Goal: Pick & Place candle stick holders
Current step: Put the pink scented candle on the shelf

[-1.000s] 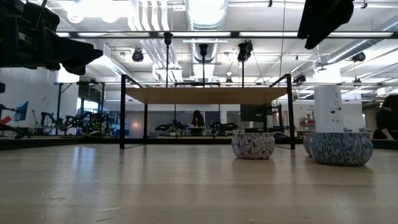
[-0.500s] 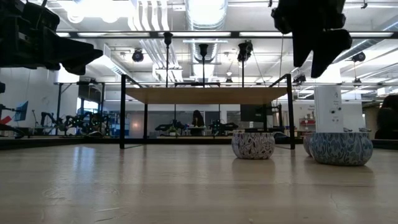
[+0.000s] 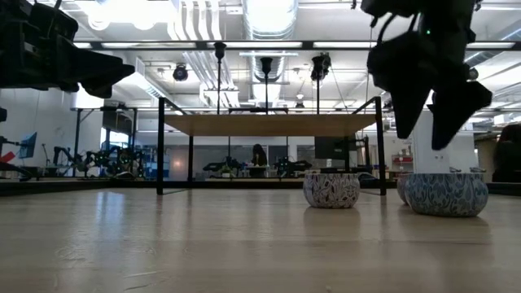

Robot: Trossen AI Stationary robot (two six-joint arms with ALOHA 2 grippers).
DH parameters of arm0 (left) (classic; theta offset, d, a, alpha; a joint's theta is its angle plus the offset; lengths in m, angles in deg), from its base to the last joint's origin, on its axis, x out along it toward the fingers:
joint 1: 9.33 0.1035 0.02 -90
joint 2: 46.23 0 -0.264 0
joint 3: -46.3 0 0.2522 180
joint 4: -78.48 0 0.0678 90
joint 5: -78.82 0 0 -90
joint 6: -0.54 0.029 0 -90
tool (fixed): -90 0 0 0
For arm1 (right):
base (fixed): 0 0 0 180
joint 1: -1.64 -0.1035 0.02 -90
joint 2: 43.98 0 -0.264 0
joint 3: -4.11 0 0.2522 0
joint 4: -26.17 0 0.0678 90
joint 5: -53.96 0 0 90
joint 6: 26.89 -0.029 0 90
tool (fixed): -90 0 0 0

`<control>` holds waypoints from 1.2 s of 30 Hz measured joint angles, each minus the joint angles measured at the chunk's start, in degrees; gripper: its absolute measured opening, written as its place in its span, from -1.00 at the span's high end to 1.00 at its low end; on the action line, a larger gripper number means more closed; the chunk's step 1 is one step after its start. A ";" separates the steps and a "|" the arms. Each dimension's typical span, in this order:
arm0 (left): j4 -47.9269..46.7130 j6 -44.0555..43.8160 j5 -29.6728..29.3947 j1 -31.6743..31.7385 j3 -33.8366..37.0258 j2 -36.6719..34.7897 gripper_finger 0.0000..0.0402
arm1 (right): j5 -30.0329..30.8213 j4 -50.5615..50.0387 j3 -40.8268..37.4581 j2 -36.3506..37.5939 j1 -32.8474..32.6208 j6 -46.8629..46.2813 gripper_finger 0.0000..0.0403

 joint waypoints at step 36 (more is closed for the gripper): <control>0.00 0.02 0.00 0.01 0.00 0.00 0.10 | 0.01 7.85 -5.42 -0.41 0.61 5.59 -0.83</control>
